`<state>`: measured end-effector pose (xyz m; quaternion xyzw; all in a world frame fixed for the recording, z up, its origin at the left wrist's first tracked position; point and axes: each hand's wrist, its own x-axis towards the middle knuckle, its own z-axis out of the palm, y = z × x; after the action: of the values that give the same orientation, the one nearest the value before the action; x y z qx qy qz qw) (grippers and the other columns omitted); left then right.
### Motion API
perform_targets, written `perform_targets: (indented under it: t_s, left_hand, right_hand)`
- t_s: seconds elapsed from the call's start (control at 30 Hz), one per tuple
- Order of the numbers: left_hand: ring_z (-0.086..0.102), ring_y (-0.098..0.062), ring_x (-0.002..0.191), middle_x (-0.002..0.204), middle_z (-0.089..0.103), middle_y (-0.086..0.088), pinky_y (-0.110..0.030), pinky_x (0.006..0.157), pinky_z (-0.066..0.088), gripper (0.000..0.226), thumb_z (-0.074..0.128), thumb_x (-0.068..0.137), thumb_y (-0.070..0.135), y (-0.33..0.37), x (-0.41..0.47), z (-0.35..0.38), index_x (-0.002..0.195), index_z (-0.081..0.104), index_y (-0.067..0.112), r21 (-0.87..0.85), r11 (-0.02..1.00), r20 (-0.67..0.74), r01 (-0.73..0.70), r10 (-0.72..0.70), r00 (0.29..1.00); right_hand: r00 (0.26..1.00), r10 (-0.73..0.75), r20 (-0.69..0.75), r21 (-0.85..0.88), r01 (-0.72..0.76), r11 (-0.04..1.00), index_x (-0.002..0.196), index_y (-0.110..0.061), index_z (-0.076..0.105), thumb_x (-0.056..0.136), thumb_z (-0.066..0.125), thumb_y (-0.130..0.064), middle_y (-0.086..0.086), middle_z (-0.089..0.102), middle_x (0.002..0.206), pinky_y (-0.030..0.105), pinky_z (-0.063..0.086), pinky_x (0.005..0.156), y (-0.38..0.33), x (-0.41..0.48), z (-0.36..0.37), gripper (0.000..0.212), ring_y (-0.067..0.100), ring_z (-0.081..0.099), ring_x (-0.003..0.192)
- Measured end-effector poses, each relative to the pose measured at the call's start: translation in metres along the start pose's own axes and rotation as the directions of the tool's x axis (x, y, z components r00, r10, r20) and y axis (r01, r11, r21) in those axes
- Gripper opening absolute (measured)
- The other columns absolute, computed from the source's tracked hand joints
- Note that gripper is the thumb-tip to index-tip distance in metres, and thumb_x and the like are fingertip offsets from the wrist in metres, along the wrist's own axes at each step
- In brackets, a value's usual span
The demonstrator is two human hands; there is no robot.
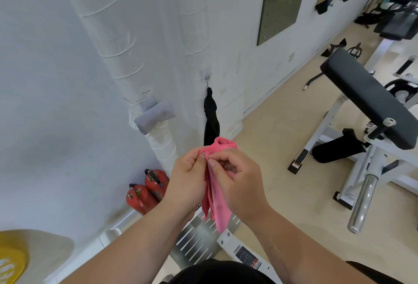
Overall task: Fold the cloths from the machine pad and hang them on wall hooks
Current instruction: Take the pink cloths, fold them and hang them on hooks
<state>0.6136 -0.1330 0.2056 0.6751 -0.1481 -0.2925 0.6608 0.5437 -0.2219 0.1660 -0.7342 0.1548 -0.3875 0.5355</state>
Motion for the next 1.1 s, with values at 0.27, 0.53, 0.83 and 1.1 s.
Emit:
perform_targets:
  t_s: [0.27,0.53,0.83,1.1]
  left_hand:
    - [0.058,0.001,0.044,0.063,0.070,0.006,-0.005,0.039,0.037,0.030,0.042,0.107,0.009,0.013,-0.006,-0.003,0.108,0.071,0.002,0.027,0.999,0.135,0.044,-0.048,0.990]
    - [0.070,-0.006,0.072,0.080,0.077,0.001,-0.018,0.065,0.052,0.034,0.044,0.107,0.009,0.013,0.009,-0.018,0.097,0.076,0.014,0.169,0.985,0.157,0.025,-0.053,0.986]
    - [0.055,-0.002,0.043,0.053,0.063,0.009,-0.008,0.039,0.039,0.033,0.037,0.108,0.009,0.022,-0.003,-0.011,0.098,0.068,0.002,0.008,0.995,0.187,0.097,-0.097,0.978]
    - [0.050,0.002,0.035,0.051,0.061,0.011,-0.007,0.038,0.036,0.026,0.041,0.107,0.006,0.017,0.007,-0.014,0.104,0.067,0.001,0.108,0.994,0.164,0.022,-0.040,0.986]
  right_hand:
    - [0.994,0.106,0.038,0.001,-0.106,0.994,0.105,-0.018,0.072,0.092,0.069,-0.010,-0.004,0.073,0.087,0.036,0.058,0.079,0.005,0.005,-0.007,0.016,0.018,0.069,0.082]
    - [0.983,-0.019,0.182,-0.119,0.041,0.992,0.091,-0.012,0.072,0.090,0.069,-0.003,-0.005,0.068,0.085,0.024,0.051,0.073,0.006,0.013,-0.014,0.010,0.013,0.063,0.079]
    - [0.987,-0.138,0.076,-0.232,0.152,0.961,0.088,-0.015,0.073,0.084,0.077,-0.010,-0.008,0.060,0.079,0.017,0.046,0.069,0.006,0.016,-0.011,0.008,0.007,0.057,0.075]
    - [0.976,-0.186,0.110,-0.428,0.216,0.878,0.087,-0.025,0.070,0.077,0.080,-0.039,-0.006,0.050,0.113,0.039,0.044,0.097,0.021,0.030,-0.032,0.020,0.011,0.049,0.110]
